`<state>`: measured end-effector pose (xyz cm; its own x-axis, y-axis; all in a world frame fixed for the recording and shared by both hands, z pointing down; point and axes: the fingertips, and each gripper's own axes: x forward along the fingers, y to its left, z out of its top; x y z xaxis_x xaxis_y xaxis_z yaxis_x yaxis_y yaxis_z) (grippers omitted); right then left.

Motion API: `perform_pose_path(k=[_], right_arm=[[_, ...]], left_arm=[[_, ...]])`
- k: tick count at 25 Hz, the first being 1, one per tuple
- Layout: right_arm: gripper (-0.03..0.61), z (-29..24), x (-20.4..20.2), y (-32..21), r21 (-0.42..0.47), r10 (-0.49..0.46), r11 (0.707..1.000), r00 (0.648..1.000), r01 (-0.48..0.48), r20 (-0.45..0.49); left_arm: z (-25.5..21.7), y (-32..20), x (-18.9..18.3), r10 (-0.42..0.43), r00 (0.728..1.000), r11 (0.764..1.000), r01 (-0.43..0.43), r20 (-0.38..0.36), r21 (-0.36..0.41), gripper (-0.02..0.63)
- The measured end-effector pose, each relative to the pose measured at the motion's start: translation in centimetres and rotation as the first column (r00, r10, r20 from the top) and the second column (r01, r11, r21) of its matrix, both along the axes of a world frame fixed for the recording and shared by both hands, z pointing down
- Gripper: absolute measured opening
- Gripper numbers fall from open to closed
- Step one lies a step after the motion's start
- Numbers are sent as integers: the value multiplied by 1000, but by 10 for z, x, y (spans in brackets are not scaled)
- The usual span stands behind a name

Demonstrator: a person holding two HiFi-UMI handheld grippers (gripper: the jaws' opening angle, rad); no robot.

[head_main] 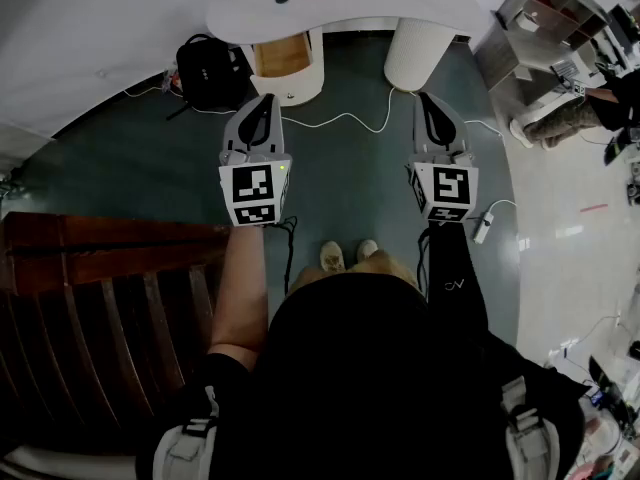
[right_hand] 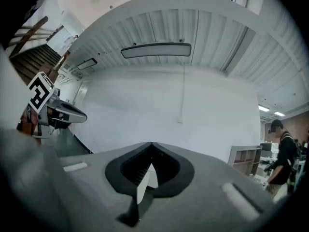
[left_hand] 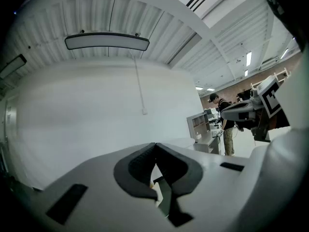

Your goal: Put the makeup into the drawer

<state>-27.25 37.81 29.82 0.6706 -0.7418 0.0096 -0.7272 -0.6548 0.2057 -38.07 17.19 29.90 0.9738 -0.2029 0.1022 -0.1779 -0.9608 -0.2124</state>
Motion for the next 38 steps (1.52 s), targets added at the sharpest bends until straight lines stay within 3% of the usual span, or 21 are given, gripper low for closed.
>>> perform_pose_path(k=[20,26,38], right_arm=[[5,-5,10,-11,58,-28,998,999,29,-19],[5,2,55,-26,52,-44,998,999,45,-21],[5,-5,226,-63,122,-70,990,997,74,-41]], left_arm=[[0,-10,4,-9,1000,1000,9,5,-6,9],[8,-23,48,-13,1000,1000,13,18,-7,9],[2,-48,207,-24,1000,999,24,-6,25,9]])
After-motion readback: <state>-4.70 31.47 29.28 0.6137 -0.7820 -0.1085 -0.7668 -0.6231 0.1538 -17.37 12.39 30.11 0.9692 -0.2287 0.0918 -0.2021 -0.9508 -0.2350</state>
